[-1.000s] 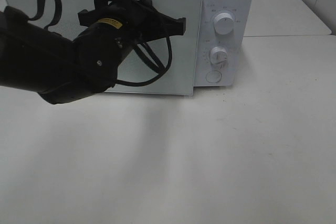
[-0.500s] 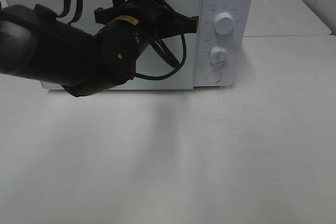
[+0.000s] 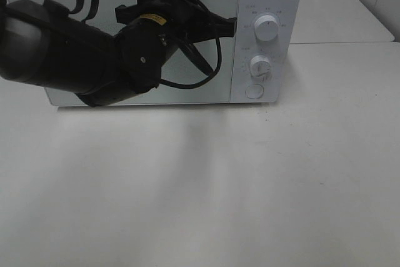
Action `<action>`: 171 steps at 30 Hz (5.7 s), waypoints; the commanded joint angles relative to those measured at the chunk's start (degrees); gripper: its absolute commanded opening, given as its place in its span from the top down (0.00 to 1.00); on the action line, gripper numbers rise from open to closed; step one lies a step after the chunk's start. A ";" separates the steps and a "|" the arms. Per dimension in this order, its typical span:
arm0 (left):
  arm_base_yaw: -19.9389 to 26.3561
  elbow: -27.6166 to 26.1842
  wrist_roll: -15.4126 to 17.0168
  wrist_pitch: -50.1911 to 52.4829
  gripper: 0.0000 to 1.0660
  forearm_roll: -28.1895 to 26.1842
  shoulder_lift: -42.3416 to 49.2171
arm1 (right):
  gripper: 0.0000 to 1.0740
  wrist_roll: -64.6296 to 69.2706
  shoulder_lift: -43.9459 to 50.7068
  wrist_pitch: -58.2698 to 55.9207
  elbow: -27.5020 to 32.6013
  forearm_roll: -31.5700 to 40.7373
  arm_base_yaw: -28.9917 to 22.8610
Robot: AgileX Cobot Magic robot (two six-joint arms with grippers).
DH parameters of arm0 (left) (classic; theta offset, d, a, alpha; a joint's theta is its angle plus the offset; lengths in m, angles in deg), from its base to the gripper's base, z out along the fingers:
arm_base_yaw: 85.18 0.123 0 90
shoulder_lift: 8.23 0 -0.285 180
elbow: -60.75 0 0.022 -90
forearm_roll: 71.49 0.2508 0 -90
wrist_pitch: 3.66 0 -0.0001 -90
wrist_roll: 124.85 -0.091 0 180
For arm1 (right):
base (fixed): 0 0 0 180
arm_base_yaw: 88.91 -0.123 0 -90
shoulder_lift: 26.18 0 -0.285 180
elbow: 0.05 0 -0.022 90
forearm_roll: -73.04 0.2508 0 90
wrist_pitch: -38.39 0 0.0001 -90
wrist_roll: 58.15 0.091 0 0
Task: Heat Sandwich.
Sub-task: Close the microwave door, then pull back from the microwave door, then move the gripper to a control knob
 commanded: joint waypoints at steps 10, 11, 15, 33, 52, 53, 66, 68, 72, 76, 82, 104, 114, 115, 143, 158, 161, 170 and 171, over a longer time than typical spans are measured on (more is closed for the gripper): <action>-3.67 1.03 -7.79 -1.66 1.00 -7.33 3.84 | 0.29 0.40 1.55 0.52 0.06 0.06 0.29; -3.67 1.03 -7.79 -1.66 1.00 -7.33 3.84 | 0.29 0.40 1.55 0.52 0.06 0.06 0.29; -4.24 4.30 -7.73 -3.04 1.00 -8.25 6.13 | 0.29 0.40 1.55 0.52 0.06 0.06 0.29; 1.09 9.68 -9.68 -41.54 1.00 -9.85 15.41 | 0.29 0.40 1.55 0.52 0.06 0.06 0.29; 21.43 9.68 12.55 -88.75 0.03 7.85 27.50 | 0.29 0.40 1.55 0.52 0.06 0.06 0.29; 22.17 9.68 12.55 -89.95 0.03 8.77 28.59 | 0.29 0.40 1.55 0.52 0.06 0.06 0.29; 36.38 9.68 22.52 -100.27 0.03 26.99 41.71 | 0.29 0.40 1.55 0.52 0.06 0.06 0.29; 37.18 9.68 23.55 -100.90 0.04 28.88 42.34 | 0.29 0.40 1.55 0.52 0.06 0.06 0.29; 39.88 9.68 26.47 -103.13 0.04 34.95 44.98 | 0.29 0.40 1.55 0.52 0.06 0.06 0.29; 41.65 10.26 27.62 -103.71 0.04 37.13 48.70 | 0.29 0.40 1.55 0.52 0.06 0.06 0.29; 43.20 17.02 27.27 -103.19 0.05 37.70 55.98 | 0.29 0.40 1.55 0.52 0.06 0.06 0.29; 43.20 37.01 21.77 -106.57 0.05 37.59 91.04 | 0.29 0.40 1.55 0.52 0.06 0.06 0.29; 43.20 38.67 21.66 -101.30 0.05 36.44 96.14 | 0.29 0.40 1.55 0.52 0.06 0.06 0.29; 43.20 38.67 21.66 -101.30 0.05 36.44 96.14 | 0.29 0.40 1.55 0.52 0.06 0.06 0.29; 46.35 38.67 21.37 -101.18 0.05 32.66 113.90 | 0.29 0.40 1.55 0.52 0.06 0.06 0.29; 46.35 38.62 21.37 -101.47 0.05 32.66 116.37 | 0.29 0.40 1.55 0.52 0.06 0.06 0.29; 46.35 38.62 21.37 -101.47 0.05 32.66 116.37 | 0.29 0.40 1.55 0.52 0.06 0.06 0.29; 46.35 38.62 21.37 -101.47 0.05 32.66 116.37 | 0.29 0.40 1.55 0.52 0.06 0.06 0.29; 46.35 38.62 21.37 -101.47 0.05 32.66 116.37 | 0.29 0.40 1.55 0.52 0.06 0.06 0.29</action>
